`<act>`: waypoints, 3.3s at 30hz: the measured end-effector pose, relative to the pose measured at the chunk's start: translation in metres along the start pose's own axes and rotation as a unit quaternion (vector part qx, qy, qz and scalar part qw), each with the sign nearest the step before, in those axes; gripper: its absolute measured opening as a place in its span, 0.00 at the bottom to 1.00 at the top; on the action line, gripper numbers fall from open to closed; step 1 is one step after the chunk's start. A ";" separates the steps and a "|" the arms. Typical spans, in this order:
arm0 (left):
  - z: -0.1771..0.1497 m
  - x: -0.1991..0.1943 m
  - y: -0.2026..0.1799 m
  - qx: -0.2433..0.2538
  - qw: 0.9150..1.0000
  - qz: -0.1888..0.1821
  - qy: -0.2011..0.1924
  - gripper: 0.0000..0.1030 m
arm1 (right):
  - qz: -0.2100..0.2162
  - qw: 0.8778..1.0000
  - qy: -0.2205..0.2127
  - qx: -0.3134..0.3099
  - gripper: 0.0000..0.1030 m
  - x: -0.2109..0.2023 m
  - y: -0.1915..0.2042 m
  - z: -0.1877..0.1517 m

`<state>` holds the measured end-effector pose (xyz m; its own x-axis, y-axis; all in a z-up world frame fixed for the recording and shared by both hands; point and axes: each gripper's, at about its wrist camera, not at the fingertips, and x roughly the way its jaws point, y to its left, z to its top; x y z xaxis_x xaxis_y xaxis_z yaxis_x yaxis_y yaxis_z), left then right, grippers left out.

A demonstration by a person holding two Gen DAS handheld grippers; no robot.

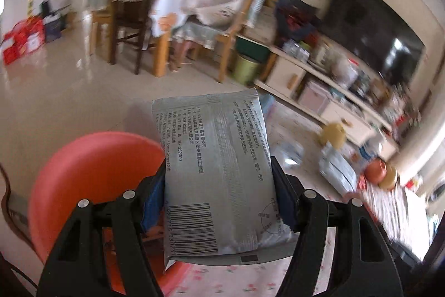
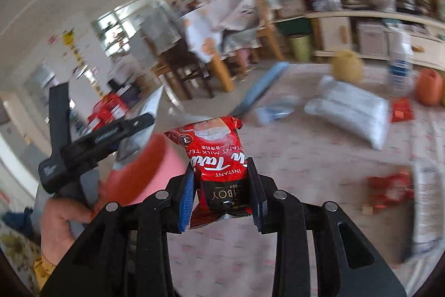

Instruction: Collect trash

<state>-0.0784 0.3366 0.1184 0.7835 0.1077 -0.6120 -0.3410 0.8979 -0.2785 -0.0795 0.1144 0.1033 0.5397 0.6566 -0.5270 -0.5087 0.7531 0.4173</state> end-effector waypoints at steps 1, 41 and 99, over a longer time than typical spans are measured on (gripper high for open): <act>0.003 -0.002 0.012 -0.014 1.000 0.007 -0.004 0.66 | 0.008 1.000 0.006 -0.011 0.34 0.010 0.015 0.001; 0.009 -0.012 0.002 0.090 0.992 0.022 -0.081 0.85 | -0.116 0.983 0.045 -0.133 0.87 0.044 0.071 -0.068; -0.055 0.089 -0.163 0.266 0.963 -0.020 0.039 0.85 | -0.183 0.974 -0.040 0.125 0.91 -0.113 -0.197 -0.040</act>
<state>0.0185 0.1759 0.0683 0.7422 0.0542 -0.6680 0.0194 0.9946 0.1022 -0.0669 -0.1097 0.0510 0.7099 0.3365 -0.6187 -0.0997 0.9176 0.3848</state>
